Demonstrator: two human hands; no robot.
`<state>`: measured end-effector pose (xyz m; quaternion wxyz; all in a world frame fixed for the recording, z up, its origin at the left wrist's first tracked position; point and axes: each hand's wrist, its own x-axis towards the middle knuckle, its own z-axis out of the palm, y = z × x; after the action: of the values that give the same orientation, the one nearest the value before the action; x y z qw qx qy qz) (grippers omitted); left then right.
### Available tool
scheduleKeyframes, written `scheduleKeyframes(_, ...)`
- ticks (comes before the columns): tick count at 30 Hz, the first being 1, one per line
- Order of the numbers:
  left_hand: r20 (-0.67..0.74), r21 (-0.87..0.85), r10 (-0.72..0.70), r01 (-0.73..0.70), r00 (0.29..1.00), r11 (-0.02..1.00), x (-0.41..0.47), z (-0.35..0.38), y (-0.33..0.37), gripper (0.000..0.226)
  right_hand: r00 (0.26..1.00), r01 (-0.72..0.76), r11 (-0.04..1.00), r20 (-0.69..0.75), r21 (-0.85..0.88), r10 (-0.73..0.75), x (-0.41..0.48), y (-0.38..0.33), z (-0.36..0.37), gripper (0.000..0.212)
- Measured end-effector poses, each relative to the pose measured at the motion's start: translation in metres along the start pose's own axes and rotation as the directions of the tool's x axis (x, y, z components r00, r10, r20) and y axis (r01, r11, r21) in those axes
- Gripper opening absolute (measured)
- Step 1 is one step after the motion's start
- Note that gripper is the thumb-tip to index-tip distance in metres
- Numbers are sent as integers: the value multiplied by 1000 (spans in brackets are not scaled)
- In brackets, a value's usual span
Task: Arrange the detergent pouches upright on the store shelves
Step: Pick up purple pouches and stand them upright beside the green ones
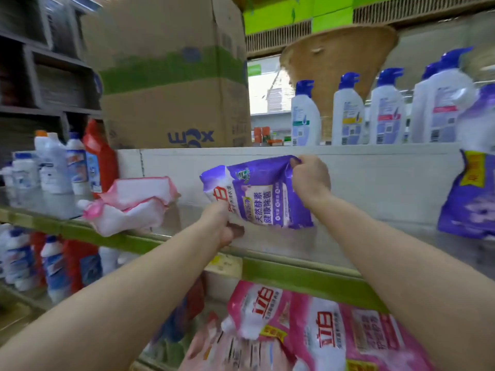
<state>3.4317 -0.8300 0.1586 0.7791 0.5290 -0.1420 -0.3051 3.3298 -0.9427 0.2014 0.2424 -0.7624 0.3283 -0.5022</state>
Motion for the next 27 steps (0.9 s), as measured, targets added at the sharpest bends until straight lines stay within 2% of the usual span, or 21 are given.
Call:
scheduleKeyframes(3,53,-155,-73,80,996,985,4,16,-10,25,983,-145,904,-44,401,177,-4,15,-11,28)
scheduleKeyframes(5,102,-187,-69,87,992,978,5,27,-16,21,955,-225,799,-38,558,295,-10,23,-18,31)
scheduleKeyframes(6,121,-173,-64,84,991,981,4,30,-18,27,935,-258,745,-35,616,352,-12,27,-22,35)
scheduleKeyframes(8,136,-130,-53,71,989,989,3,33,-22,43,892,-310,672,-39,673,450,-13,36,-27,38)
scheduleKeyframes(10,208,-101,-47,69,977,993,6,37,-24,48,862,-361,652,-28,667,507,-13,42,-36,36)
scheduleKeyframes(13,330,-108,-53,94,943,990,11,43,-30,60,849,-417,662,6,623,529,-20,43,-44,31)
scheduleKeyframes(15,353,-112,-34,79,935,991,9,47,-33,62,845,-401,588,35,702,534,-20,46,-49,32)
scheduleKeyframes(18,342,-144,33,17,939,989,-1,54,-36,60,885,-372,627,57,684,462,-15,51,-65,36)
scheduleKeyframes(21,299,-225,136,-68,945,972,-7,69,-35,61,917,-349,733,52,584,395,-11,53,-93,32)
scheduleKeyframes(24,281,-313,216,-123,935,942,-10,94,-36,61,968,-235,862,31,448,248,-16,62,-119,31)
scheduleKeyframes(27,257,-366,257,-152,932,918,-22,121,-34,61,988,-151,940,67,307,137,-26,78,-141,22)
